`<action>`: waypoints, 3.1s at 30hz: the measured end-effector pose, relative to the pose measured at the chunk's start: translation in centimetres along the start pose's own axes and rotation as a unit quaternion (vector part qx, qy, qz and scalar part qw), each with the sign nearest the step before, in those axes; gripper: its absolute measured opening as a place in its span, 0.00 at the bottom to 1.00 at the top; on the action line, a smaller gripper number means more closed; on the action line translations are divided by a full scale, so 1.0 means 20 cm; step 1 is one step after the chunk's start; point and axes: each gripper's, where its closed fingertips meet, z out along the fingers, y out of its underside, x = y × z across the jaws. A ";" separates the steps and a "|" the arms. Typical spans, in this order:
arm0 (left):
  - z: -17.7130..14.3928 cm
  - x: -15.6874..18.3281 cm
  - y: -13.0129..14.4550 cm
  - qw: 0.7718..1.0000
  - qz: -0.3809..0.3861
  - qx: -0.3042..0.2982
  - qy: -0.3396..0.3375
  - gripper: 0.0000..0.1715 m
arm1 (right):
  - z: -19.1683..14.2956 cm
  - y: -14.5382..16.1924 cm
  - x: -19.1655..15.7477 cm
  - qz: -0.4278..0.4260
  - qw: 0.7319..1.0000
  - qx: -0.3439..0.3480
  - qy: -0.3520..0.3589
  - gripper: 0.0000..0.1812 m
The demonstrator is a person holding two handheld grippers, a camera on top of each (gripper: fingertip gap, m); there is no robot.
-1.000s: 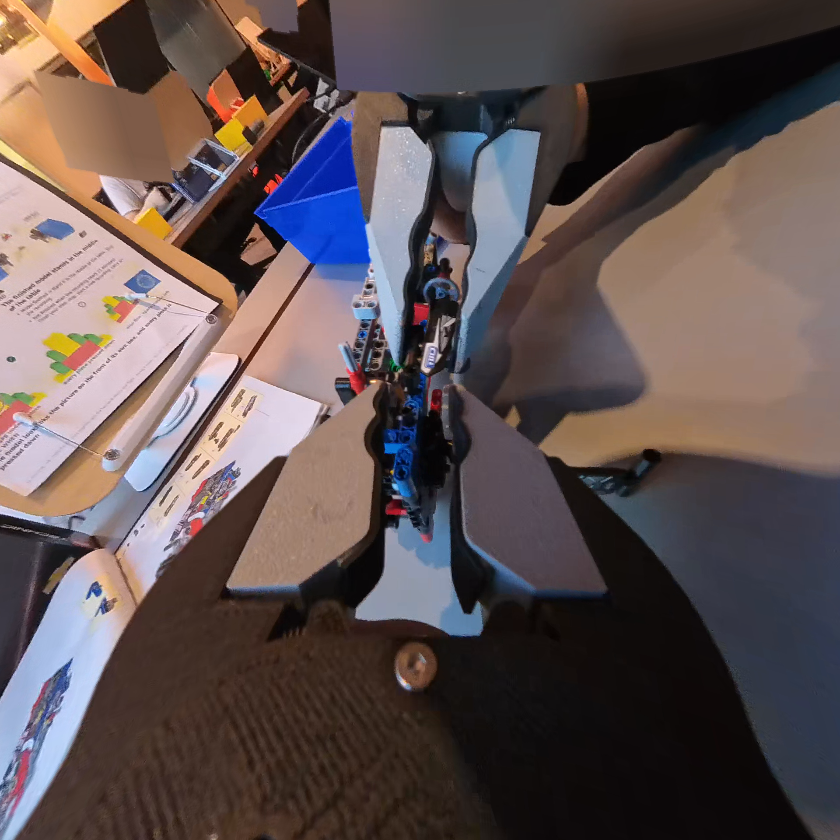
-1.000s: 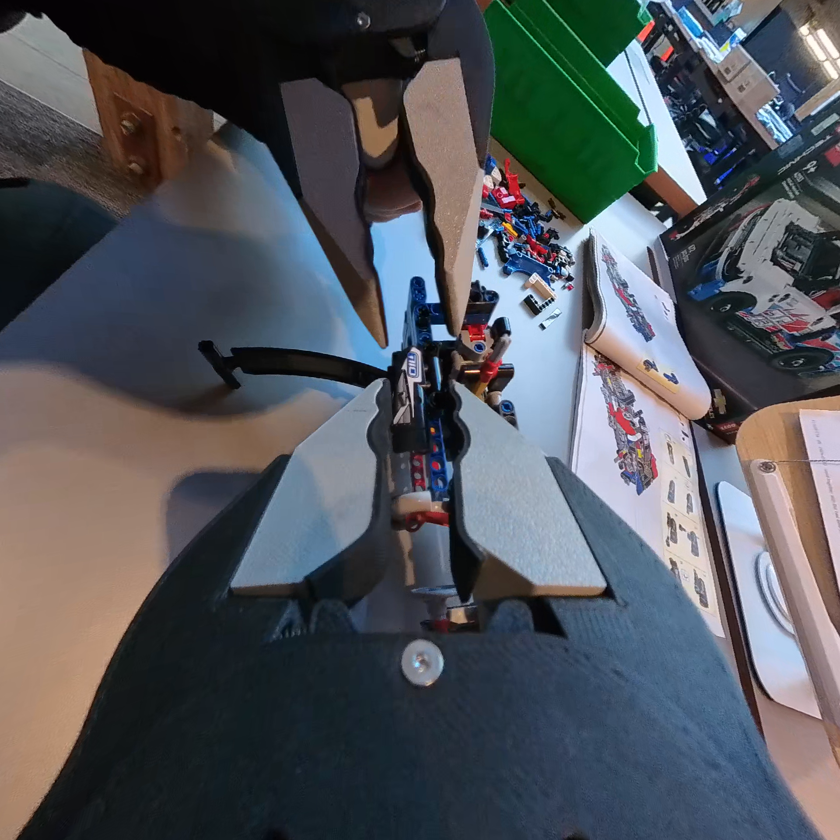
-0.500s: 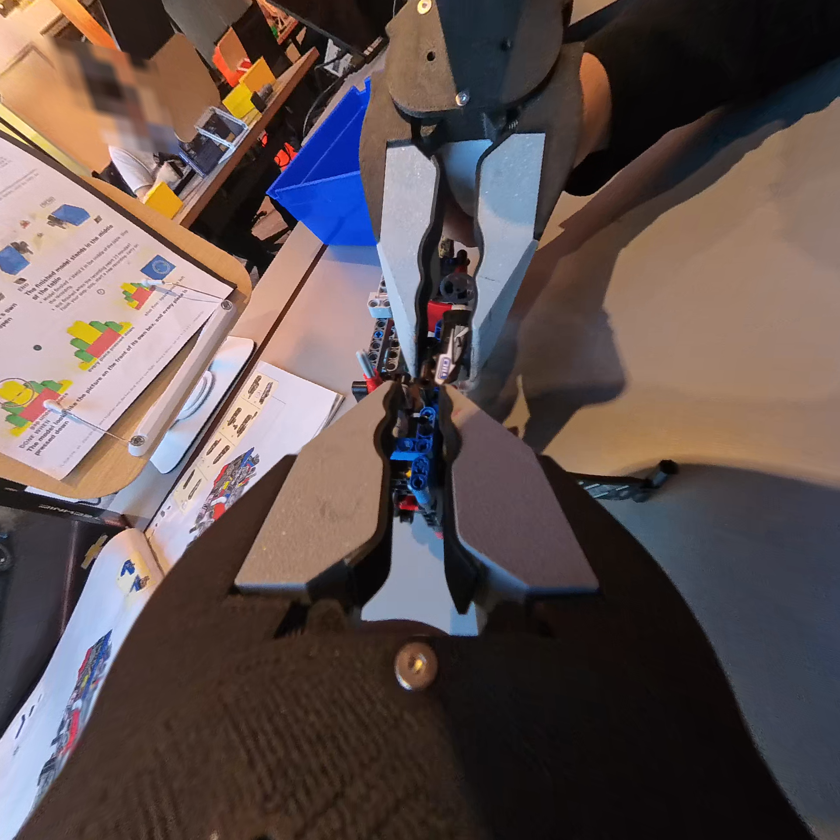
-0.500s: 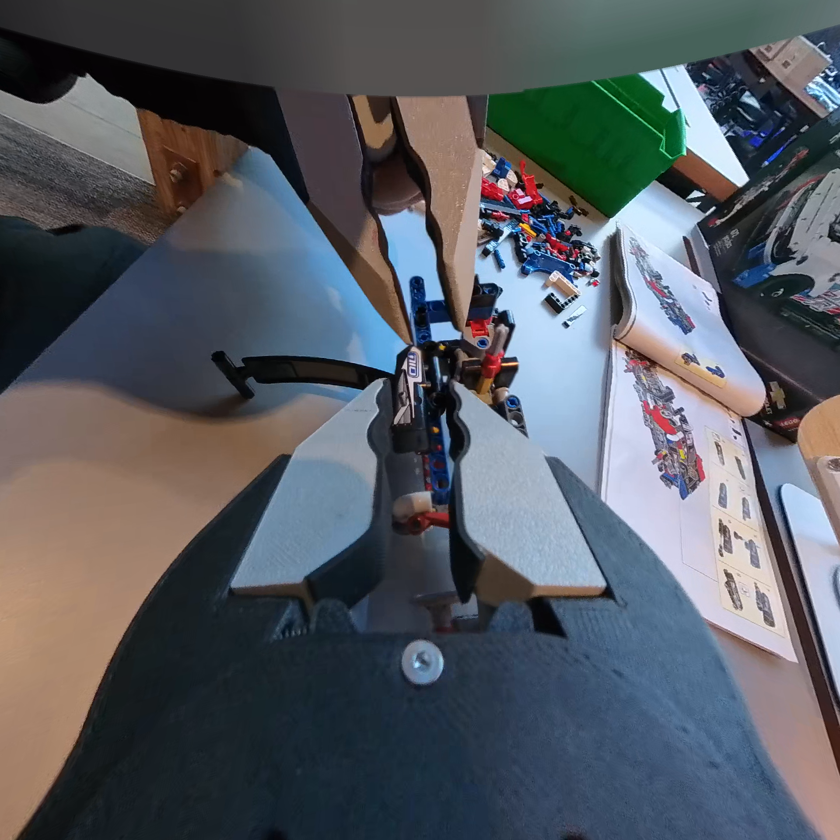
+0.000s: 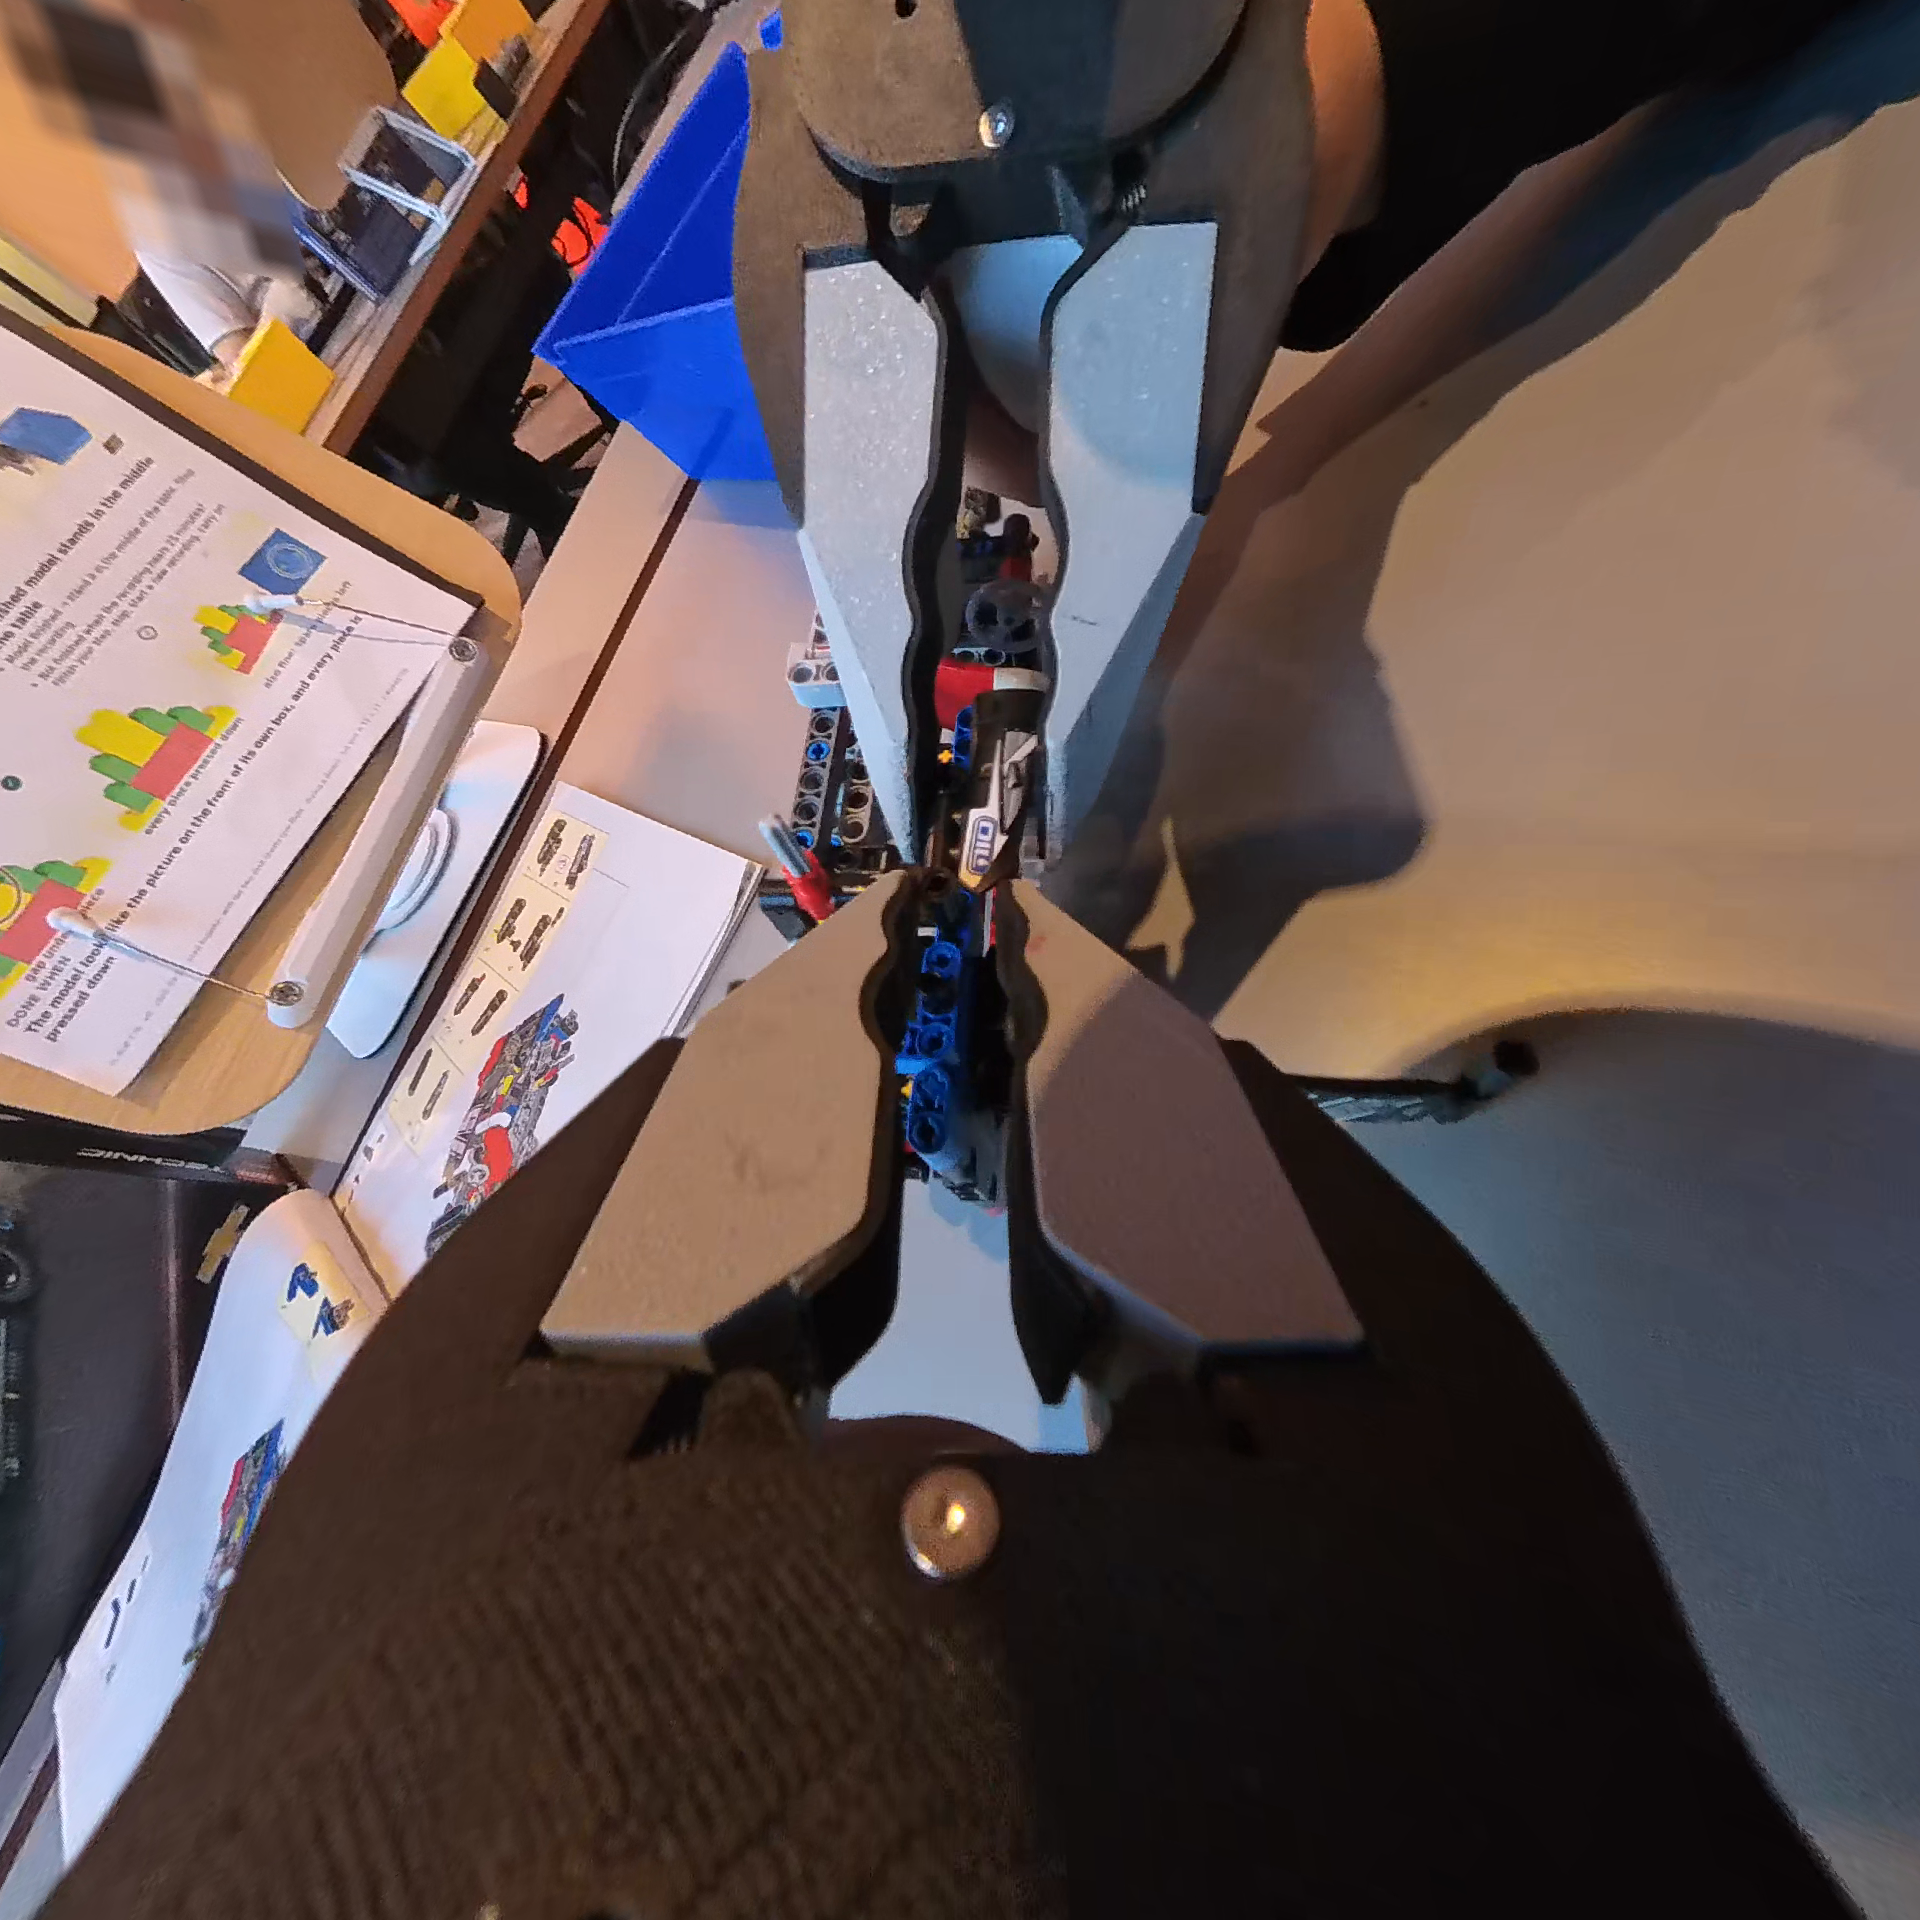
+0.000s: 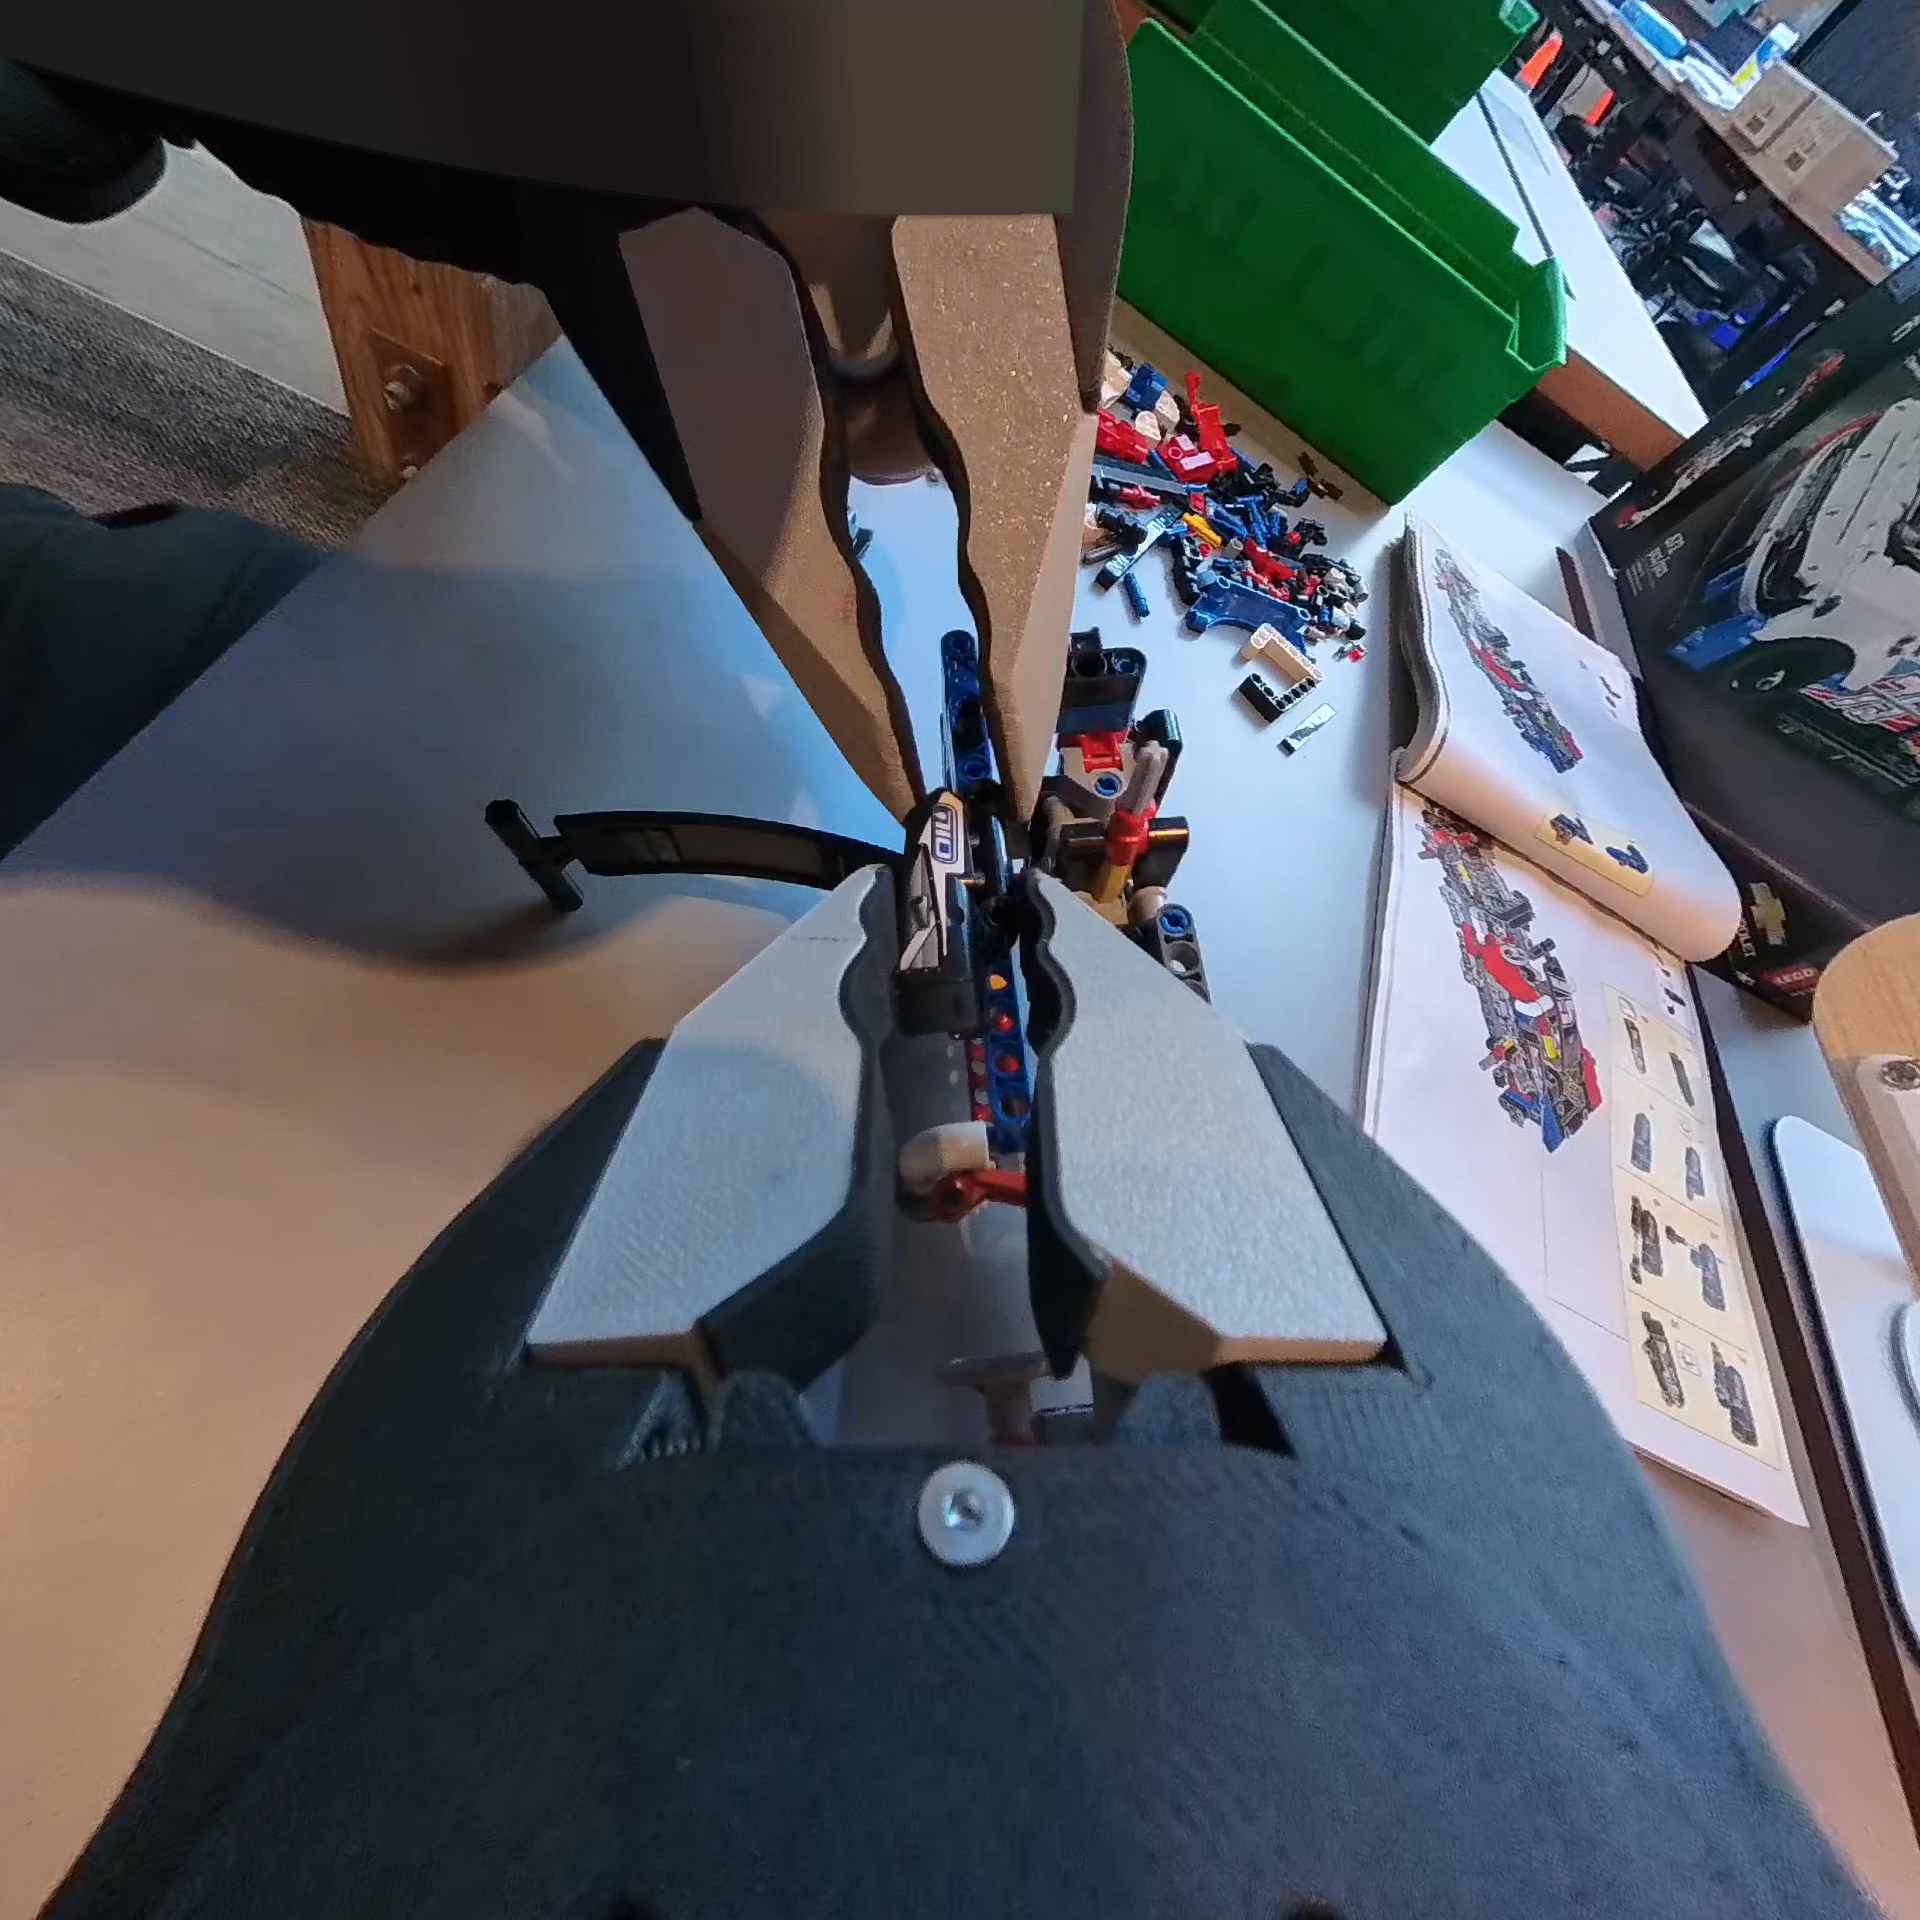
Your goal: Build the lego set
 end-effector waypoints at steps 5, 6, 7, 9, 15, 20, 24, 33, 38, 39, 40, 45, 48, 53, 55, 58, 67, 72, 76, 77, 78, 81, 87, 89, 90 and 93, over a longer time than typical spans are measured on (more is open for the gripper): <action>-0.01 0.00 0.00 1.000 0.016 -0.003 0.006 0.06 | 0.00 -0.01 0.00 -0.005 1.000 0.007 -0.001 0.11; -0.01 0.00 0.00 1.000 0.015 -0.003 0.011 0.06 | -0.01 -0.02 -0.01 -0.006 1.000 0.008 -0.005 0.11; -0.01 0.00 0.00 1.000 0.015 -0.003 0.014 0.06 | -0.01 -0.02 -0.02 -0.008 1.000 0.011 -0.010 0.11; -0.01 0.00 0.00 1.000 0.024 -0.004 0.014 0.06 | -0.02 -0.04 -0.03 -0.015 1.000 0.021 -0.014 0.11; -0.02 0.00 -0.03 0.999 0.024 0.017 0.024 0.03 | -0.01 -0.03 -0.02 -0.013 1.000 0.009 -0.008 0.11; -0.01 0.00 -0.03 0.999 0.024 0.034 0.027 0.02 | -0.02 -0.02 -0.02 -0.043 0.999 -0.028 0.013 0.12; -0.01 0.00 -0.04 0.999 0.030 0.036 0.026 0.02 | -0.02 -0.03 -0.04 -0.081 0.995 -0.060 0.026 0.16; -0.02 0.00 -0.05 0.997 0.046 0.060 0.010 0.02 | -0.03 -0.08 -0.02 -0.064 0.997 -0.039 0.024 0.11; -0.02 -0.01 -0.05 0.996 0.044 0.071 0.001 0.02 | -0.02 -0.07 -0.01 -0.073 0.995 -0.057 0.029 0.09; -0.02 -0.01 -0.05 0.996 0.046 0.073 -0.001 0.02 | -0.02 -0.07 -0.01 -0.076 0.995 -0.061 0.031 0.09; -0.02 -0.01 -0.05 0.996 0.044 0.074 -0.001 0.02 | -0.02 -0.07 -0.01 -0.080 0.994 -0.065 0.033 0.08; -0.06 -0.01 -0.07 0.993 -0.016 0.117 0.014 0.05 | -0.03 -0.05 -0.01 -0.096 0.990 -0.087 0.047 0.09; -0.12 -0.03 -0.05 0.989 -0.036 0.142 0.017 0.12 | -0.04 -0.03 0.01 -0.098 0.987 -0.112 0.054 0.09; -0.13 -0.06 0.04 0.988 -0.066 0.140 0.025 0.13 | -0.05 -0.04 -0.02 -0.084 0.989 -0.107 0.050 0.09; -0.14 -0.05 0.03 0.985 -0.079 0.149 0.035 0.15 | -0.04 -0.01 -0.02 -0.097 0.985 -0.132 0.053 0.09; -0.13 -0.05 0.03 0.986 -0.065 0.149 0.022 0.17 | -0.01 -0.03 -0.02 -0.110 0.981 -0.146 0.060 0.09; -0.16 -0.06 0.06 0.970 -0.104 0.211 0.054 0.30 | -0.06 -0.07 0.03 -0.056 0.982 -0.127 0.125 0.09; -0.08 -0.05 0.12 0.968 -0.145 0.196 0.063 0.34 | -0.07 -0.11 0.00 -0.037 0.984 -0.056 0.166 0.09; -0.04 -0.04 0.14 0.973 -0.137 0.174 0.057 0.36 | -0.07 -0.12 -0.01 -0.045 0.988 -0.043 0.140 0.08; -0.05 -0.04 0.14 0.973 -0.136 0.176 0.055 0.35 | -0.06 -0.10 -0.01 -0.036 0.990 -0.046 0.132 0.08; -0.04 -0.04 0.14 0.973 -0.138 0.176 0.057 0.34 | -0.06 -0.09 0.00 -0.024 0.991 -0.043 0.128 0.09; -0.04 -0.06 0.13 0.967 -0.162 0.190 0.060 0.29 | -0.03 -0.09 -0.03 0.013 0.995 -0.021 0.100 0.09; -0.10 -0.10 0.09 0.951 -0.181 0.244 0.055 0.29 | -0.03 -0.08 -0.07 0.054 0.996 -0.003 0.067 0.09; -0.08 -0.09 0.09 0.950 -0.186 0.238 0.074 0.30 | -0.05 -0.07 -0.07 0.045 0.996 -0.007 0.078 0.09; -0.08 -0.07 0.09 0.952 -0.178 0.233 0.083 0.32 | -0.07 -0.06 -0.07 0.037 0.995 -0.021 0.086 0.09; -0.07 -0.05 0.09 0.960 -0.155 0.223 0.069 0.34 | -0.09 -0.07 -0.06 0.012 0.994 -0.053 0.093 0.09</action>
